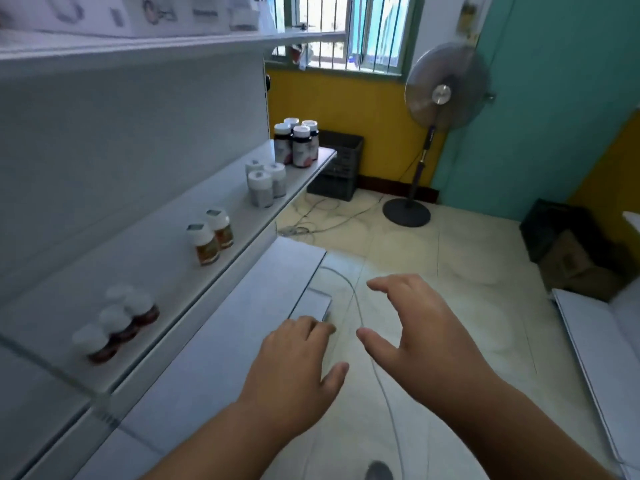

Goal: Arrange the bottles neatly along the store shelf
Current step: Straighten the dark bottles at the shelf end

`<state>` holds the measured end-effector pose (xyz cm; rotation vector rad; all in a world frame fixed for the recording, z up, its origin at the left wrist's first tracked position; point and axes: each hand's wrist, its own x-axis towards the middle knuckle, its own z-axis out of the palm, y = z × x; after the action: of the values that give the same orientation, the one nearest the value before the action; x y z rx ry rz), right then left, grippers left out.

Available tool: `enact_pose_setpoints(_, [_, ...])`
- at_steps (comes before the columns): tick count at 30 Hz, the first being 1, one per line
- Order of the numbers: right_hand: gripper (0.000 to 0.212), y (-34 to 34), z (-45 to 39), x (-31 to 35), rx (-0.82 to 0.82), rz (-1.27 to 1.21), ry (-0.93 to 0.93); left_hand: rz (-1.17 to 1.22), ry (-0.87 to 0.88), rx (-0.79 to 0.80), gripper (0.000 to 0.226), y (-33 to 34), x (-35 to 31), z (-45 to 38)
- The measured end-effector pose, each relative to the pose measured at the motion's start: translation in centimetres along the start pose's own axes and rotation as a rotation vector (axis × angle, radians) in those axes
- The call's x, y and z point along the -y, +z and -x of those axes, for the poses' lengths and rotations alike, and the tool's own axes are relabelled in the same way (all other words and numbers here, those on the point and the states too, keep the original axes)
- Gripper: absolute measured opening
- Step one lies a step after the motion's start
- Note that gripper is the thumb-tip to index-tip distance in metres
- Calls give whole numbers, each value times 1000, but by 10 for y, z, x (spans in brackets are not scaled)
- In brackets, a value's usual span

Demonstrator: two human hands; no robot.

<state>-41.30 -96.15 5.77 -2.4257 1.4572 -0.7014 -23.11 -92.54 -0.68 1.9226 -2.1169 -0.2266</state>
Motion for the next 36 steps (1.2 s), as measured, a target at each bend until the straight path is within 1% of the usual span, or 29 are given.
enact_pose_setpoints(4, [55, 4, -90, -62, 53, -26, -77, -17, -88, -78, 54, 12, -3, -92])
enact_pose_setpoints(7, [56, 0, -160, -90, 112, -36, -132, 14, -184, -107, 53, 5, -4, -145])
enact_pose_setpoints(11, [53, 2, -238, -115, 168, -79, -223, 17, -278, -160, 53, 0, 1, -204])
enact_pose_setpoints(14, [52, 20, -296, -133, 184, -131, -270, -9, -344, -173, 54, 5, 17, -248])
enact_pose_setpoints(17, [51, 39, -359, -145, 229, -122, -315, -10, -412, -201, 57, 9, 36, -295])
enact_pose_setpoints(23, [48, 47, -486, -166, 229, -135, -365, -6, -422, -242, 59, 10, 72, -415])
enact_pose_setpoints(26, [46, 52, -531, -176, 217, -156, -387, -2, -466, -226, 63, 9, 82, -452])
enact_pose_setpoints(28, [45, 62, -559, -178, 215, -176, -435, -53, -533, -209, 68, 12, 90, -467])
enact_pose_setpoints(31, [49, 84, -601, -172, 245, -168, -548, -89, -666, -228, 70, 21, 103, -490])
enact_pose_setpoints(36, [51, 110, -654, -165, 265, 6, -825, -67, -925, -287, 74, 40, 109, -519])
